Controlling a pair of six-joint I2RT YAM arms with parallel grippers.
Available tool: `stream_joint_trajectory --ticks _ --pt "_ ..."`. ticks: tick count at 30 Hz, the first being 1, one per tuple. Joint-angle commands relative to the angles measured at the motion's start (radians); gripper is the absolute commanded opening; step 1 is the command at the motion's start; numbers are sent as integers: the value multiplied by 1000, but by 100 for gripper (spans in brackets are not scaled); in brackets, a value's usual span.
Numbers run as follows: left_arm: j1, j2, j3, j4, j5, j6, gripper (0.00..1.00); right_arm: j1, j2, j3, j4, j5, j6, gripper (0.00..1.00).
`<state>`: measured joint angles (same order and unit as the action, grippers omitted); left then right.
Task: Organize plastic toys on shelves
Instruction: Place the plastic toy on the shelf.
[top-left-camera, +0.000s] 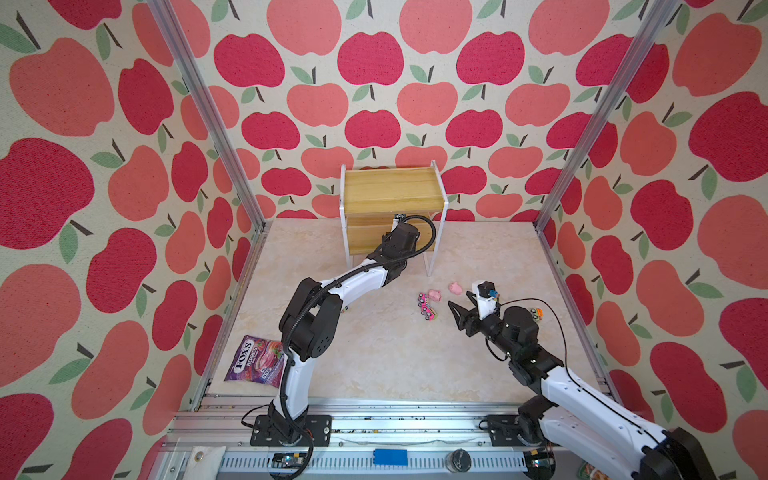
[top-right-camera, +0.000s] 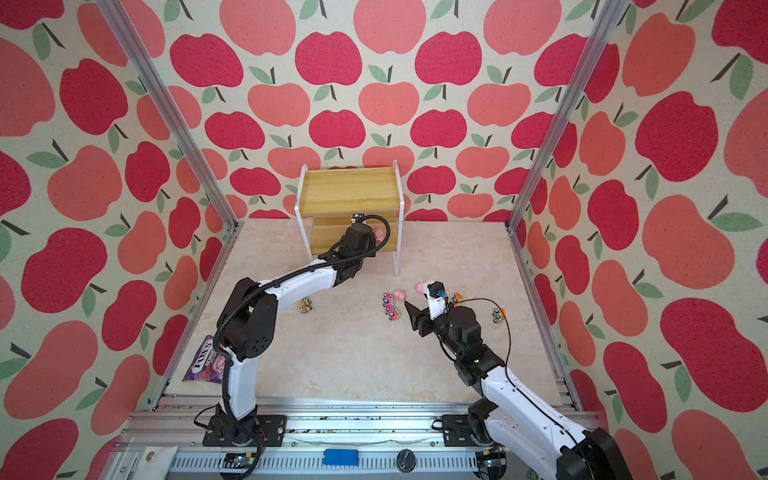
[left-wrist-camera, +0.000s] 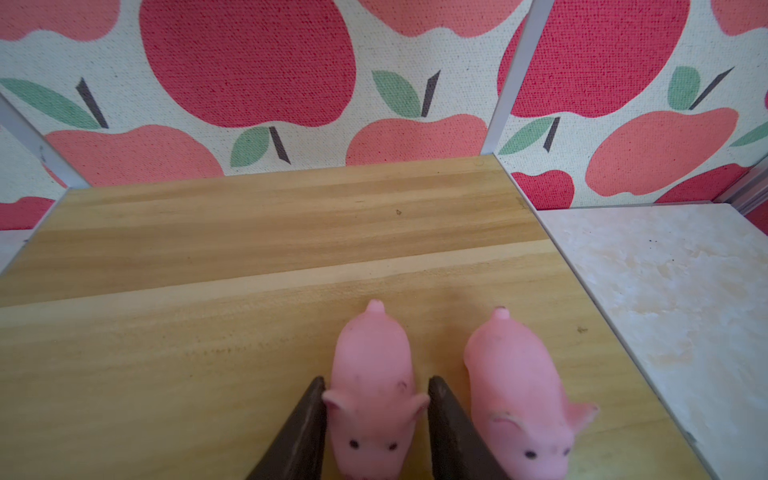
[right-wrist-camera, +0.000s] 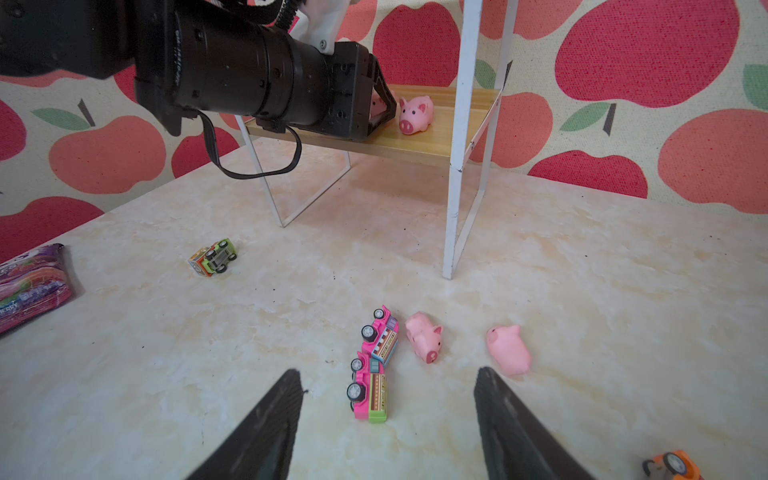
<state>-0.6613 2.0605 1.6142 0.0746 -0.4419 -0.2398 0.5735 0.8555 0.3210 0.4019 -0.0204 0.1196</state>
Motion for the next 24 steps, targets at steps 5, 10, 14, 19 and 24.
stream_joint_trajectory --ticks 5,10,14,19,24 --pt "-9 -109 -93 33 -38 36 57 -4 -22 21 -43 8 2 69" --pt "-26 -200 -203 81 -21 52 65 -5 -34 27 -72 25 9 69" --pt "-40 -295 -307 101 13 48 69 -5 -25 43 -95 38 23 70" --pt "-60 -470 -477 98 57 32 80 -6 54 100 -145 62 46 71" --pt "-55 -666 -638 53 125 -1 87 -9 160 158 -150 81 83 72"
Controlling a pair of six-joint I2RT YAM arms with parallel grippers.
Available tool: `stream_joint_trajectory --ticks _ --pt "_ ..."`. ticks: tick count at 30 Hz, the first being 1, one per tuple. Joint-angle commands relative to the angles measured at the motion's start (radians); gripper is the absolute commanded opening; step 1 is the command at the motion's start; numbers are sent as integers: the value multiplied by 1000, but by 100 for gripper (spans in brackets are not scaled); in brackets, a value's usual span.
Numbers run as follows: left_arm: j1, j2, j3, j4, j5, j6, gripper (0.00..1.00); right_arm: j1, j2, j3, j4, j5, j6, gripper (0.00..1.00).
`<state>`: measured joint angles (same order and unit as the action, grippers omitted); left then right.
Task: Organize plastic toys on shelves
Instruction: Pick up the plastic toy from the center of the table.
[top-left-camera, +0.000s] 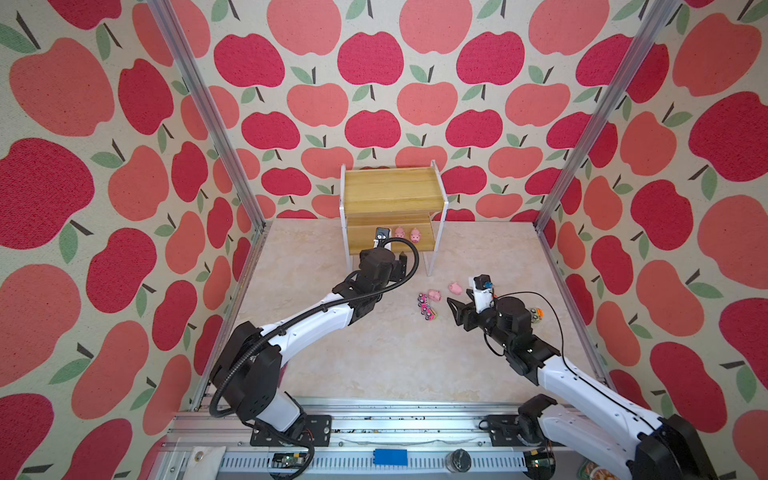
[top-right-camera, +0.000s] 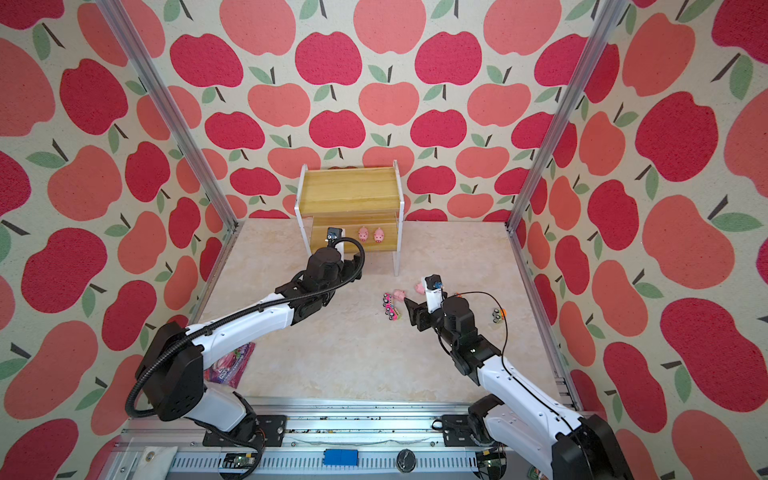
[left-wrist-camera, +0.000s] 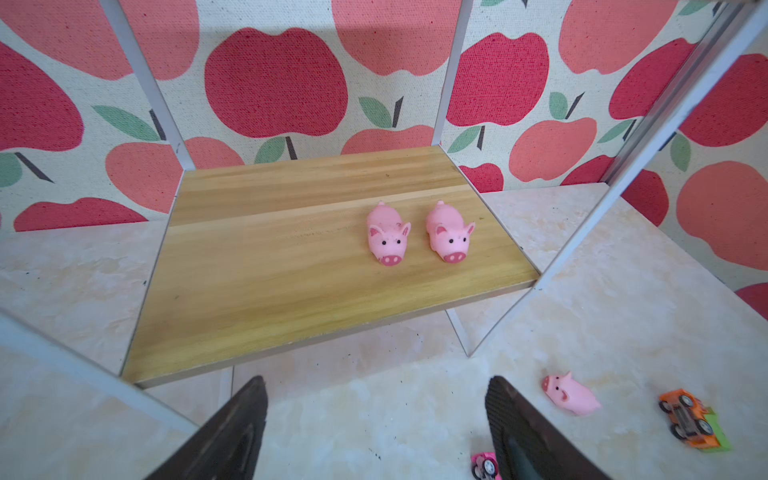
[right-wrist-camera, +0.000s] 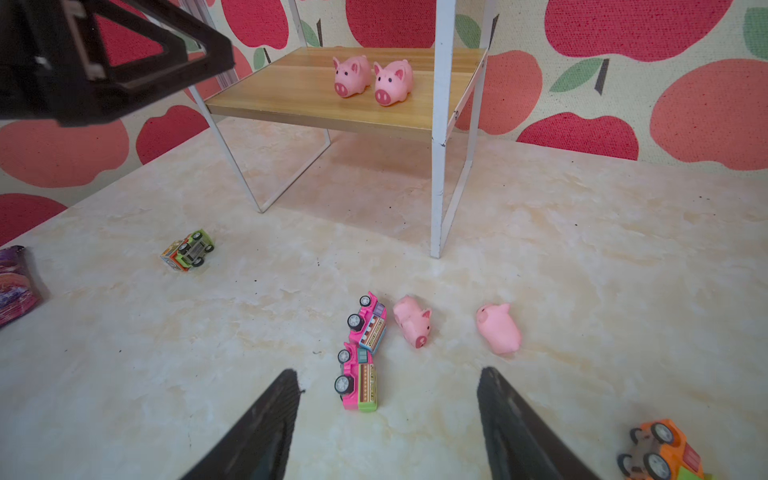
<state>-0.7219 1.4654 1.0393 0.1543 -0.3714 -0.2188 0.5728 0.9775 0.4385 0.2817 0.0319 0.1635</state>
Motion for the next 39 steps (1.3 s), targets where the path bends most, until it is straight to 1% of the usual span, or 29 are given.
stream_joint_trajectory --ticks 1,7,13,17,23,32,39 --pt "6 -111 -94 -42 66 -29 87 -10 62 53 -30 39 47 72" --pt "11 -295 -245 -121 136 -73 87 -36 217 177 -101 66 109 73" --pt "13 -368 -327 -175 210 -94 86 -76 364 313 -237 88 192 73" --pt "14 -363 -360 -178 241 -111 86 -94 452 385 -301 75 227 71" --pt "19 -324 -391 -160 283 -141 85 -95 526 430 -316 20 235 69" --pt "34 -304 -430 -111 319 -174 86 -96 624 446 -235 -124 264 65" --pt "39 -306 -429 -117 318 -175 85 -95 701 469 -186 -154 289 63"
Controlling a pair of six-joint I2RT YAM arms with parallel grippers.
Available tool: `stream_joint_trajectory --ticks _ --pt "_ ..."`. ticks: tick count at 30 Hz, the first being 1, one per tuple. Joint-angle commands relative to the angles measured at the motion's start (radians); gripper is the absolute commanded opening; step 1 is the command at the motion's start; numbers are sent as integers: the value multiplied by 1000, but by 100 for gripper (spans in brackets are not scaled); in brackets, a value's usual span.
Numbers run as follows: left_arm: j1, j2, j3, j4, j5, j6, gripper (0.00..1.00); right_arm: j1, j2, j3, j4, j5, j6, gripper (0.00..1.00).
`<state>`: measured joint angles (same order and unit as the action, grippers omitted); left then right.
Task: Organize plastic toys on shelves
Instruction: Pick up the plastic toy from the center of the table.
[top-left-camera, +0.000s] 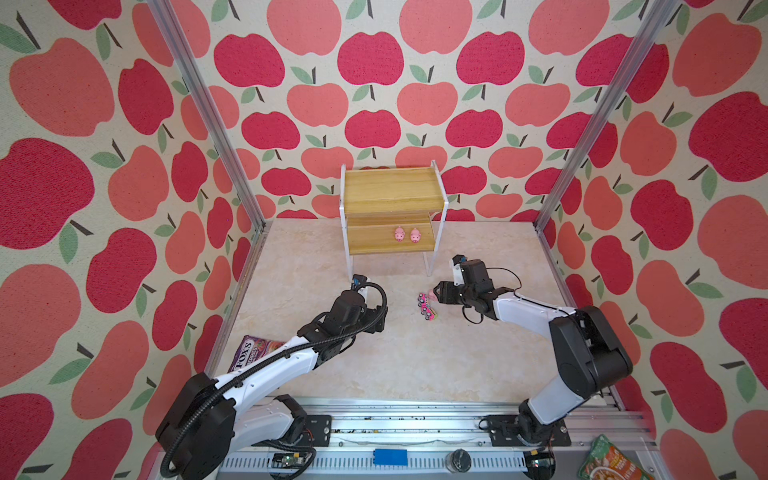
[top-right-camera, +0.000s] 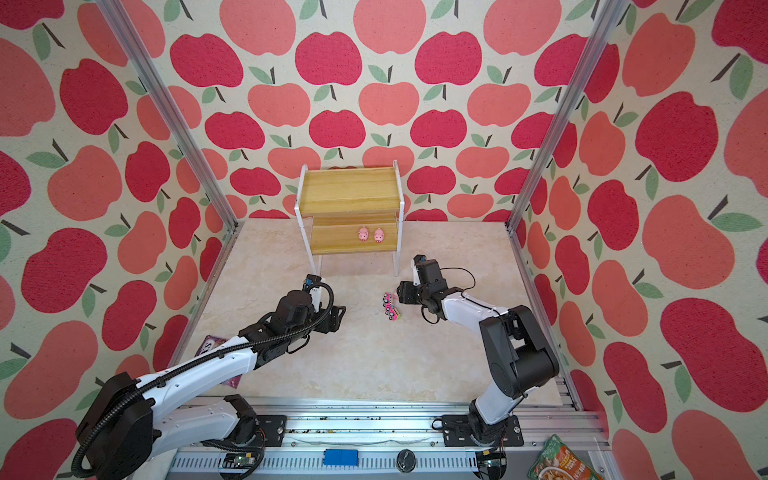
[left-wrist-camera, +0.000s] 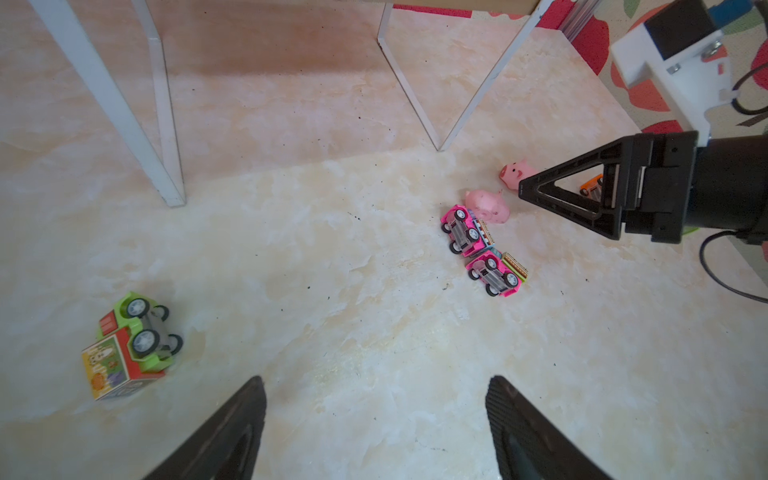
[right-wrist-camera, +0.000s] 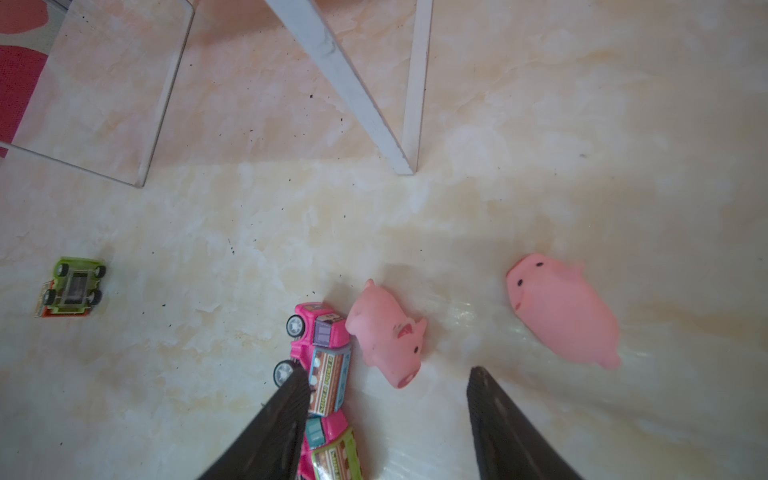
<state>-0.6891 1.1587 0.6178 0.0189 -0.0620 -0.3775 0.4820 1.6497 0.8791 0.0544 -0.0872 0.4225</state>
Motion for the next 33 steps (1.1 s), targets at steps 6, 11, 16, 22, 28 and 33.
stream_joint_trajectory --ticks 6,11,16,22,28,33 --pt "12 -3 -6 13 14 -15 85 -4 75 19 87 -32 39 61" --pt "16 -1 0 12 19 -15 85 -5 112 8 131 -33 33 60" --pt "19 8 9 13 26 -14 85 -5 143 -15 199 -38 27 56" --pt "19 15 19 13 31 -13 85 -4 154 -52 290 -64 19 45" --pt "22 19 22 16 33 -13 85 3 152 -72 320 -76 6 33" --pt "25 13 25 10 32 -12 85 17 134 -90 330 -71 -18 23"
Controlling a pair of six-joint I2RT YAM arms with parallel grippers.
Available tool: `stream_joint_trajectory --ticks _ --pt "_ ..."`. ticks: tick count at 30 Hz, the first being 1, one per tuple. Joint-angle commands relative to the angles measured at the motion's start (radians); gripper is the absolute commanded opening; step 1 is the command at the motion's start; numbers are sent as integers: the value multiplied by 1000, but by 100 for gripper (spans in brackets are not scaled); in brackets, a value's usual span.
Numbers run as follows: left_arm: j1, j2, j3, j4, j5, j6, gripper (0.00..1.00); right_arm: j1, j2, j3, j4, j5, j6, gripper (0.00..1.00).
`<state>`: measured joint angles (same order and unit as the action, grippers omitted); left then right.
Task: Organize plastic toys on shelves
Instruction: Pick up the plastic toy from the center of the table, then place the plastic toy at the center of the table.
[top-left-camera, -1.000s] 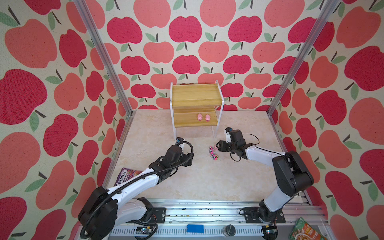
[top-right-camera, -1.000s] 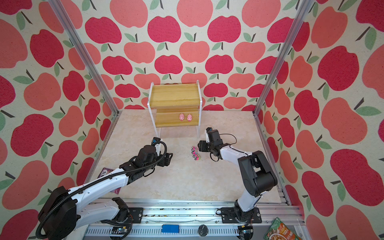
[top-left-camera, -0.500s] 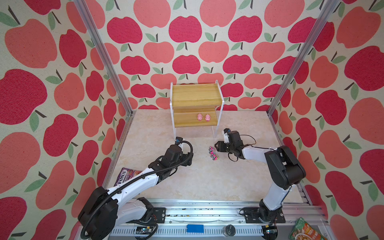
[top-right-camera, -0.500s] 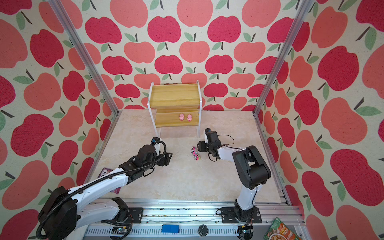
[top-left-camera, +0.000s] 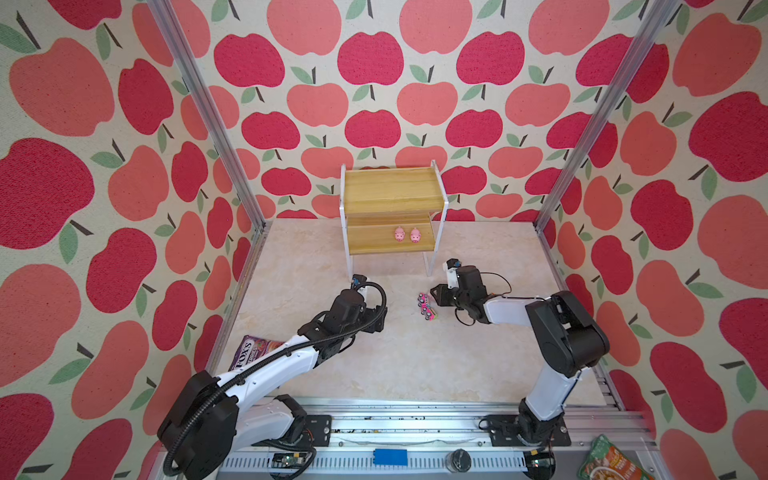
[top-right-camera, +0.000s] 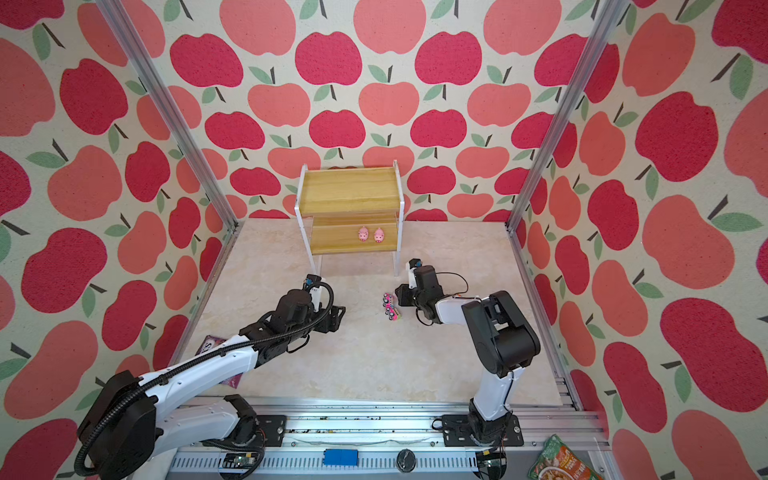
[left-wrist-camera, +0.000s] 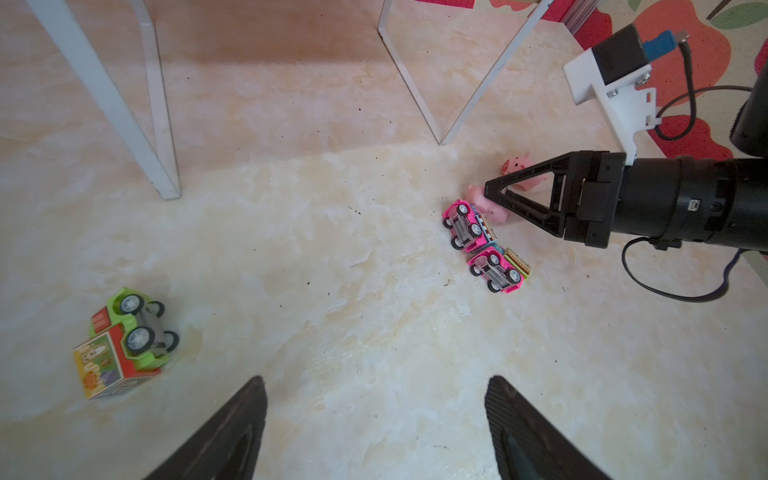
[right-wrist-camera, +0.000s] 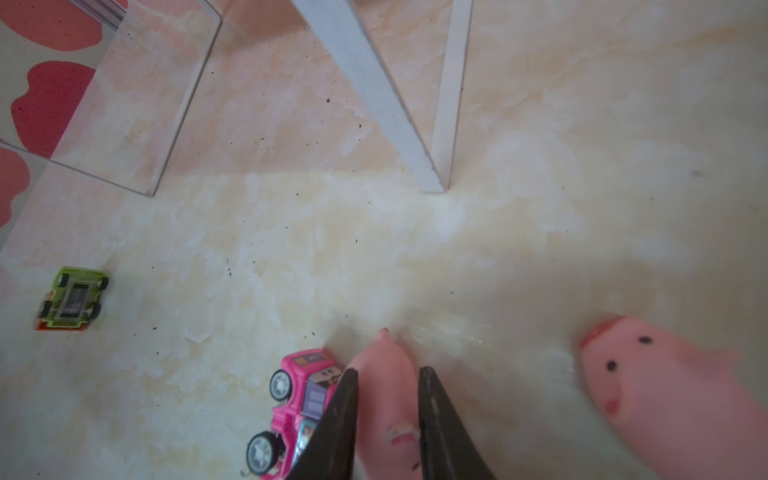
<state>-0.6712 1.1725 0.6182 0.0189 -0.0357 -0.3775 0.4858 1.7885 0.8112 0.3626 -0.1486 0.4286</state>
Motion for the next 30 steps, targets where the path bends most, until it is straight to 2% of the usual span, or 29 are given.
stream_joint_trajectory --ticks 1,6,19,25,30 --pt "7 -3 25 9 5 -12 85 15 -9 -28 25 -6 -29 22" --pt "7 -18 23 3 4 -11 85 41 -65 -57 22 47 -68 11" --pt "17 -45 31 -16 2 -16 84 124 -223 -77 -65 222 -207 7" --pt "87 -79 55 -131 13 -65 84 254 -275 -58 -99 345 -307 7" --pt "195 -170 80 -259 70 -133 83 399 -207 -26 -41 451 -368 8"
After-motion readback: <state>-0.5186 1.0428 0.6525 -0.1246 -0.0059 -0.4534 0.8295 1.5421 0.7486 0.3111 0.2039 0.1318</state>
